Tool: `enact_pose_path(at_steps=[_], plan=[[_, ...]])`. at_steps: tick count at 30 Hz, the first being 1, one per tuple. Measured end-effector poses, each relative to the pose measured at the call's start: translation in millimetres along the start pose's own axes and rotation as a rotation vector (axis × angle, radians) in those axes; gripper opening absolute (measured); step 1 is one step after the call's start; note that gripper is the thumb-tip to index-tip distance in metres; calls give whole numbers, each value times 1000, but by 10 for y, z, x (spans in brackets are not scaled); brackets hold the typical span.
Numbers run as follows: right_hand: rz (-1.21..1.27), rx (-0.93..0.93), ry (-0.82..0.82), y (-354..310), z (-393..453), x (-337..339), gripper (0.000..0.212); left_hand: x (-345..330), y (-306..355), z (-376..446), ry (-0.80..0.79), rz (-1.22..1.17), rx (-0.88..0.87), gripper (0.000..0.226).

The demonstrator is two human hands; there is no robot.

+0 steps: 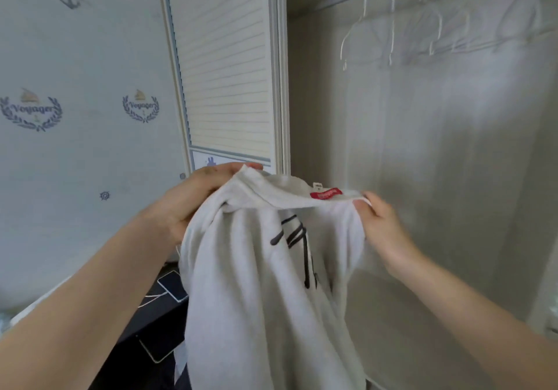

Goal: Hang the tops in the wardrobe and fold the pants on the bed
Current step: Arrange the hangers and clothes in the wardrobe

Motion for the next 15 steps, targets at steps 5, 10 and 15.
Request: enact_pose_path(at_steps=[5, 10, 15], plan=[[157, 124, 62, -566, 194, 336, 19, -363, -266, 111, -117, 9, 48, 41], [235, 128, -111, -938, 162, 378, 36, -1050, -549, 101, -554, 92, 173, 40], [330, 104, -534, -1154, -19, 143, 37, -1392, -453, 333, -495, 570, 118, 32]])
Point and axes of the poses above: each hand's wrist, its own z-axis towards the middle knuckle, its own x-axis out of the back of the hand, y = z × x, the point moved 7 cm from there along z, towards the middle knuckle, and after that the axes turned 13 degrees about z, right-handed, at the moved point
